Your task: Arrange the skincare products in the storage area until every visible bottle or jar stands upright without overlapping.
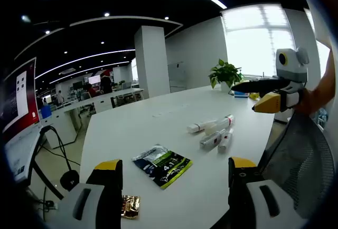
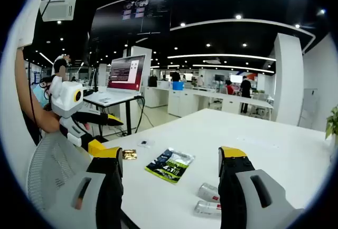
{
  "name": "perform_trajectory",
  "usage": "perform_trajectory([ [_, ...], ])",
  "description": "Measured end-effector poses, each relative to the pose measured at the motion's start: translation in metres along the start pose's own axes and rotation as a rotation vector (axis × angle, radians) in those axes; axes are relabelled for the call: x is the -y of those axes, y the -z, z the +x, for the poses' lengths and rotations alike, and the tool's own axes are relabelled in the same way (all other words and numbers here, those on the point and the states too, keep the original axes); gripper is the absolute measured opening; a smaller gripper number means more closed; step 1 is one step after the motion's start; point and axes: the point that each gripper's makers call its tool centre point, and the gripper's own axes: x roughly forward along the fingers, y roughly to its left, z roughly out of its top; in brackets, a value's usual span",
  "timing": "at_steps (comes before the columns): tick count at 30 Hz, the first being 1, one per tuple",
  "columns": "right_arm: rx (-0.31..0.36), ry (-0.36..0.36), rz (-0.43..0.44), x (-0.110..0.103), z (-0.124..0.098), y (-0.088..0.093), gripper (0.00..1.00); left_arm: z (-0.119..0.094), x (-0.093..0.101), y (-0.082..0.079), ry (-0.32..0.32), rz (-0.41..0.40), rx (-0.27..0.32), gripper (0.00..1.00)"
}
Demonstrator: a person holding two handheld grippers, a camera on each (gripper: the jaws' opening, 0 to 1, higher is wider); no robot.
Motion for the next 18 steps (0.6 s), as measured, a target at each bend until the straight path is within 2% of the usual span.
perform_trajectory([
  [18, -0.003, -0.016, -0.003, -0.007, 0.001, 0.0, 0.71, -0.0003, -0.0016, -0.0004, -0.004, -0.007, 0.003, 0.86],
])
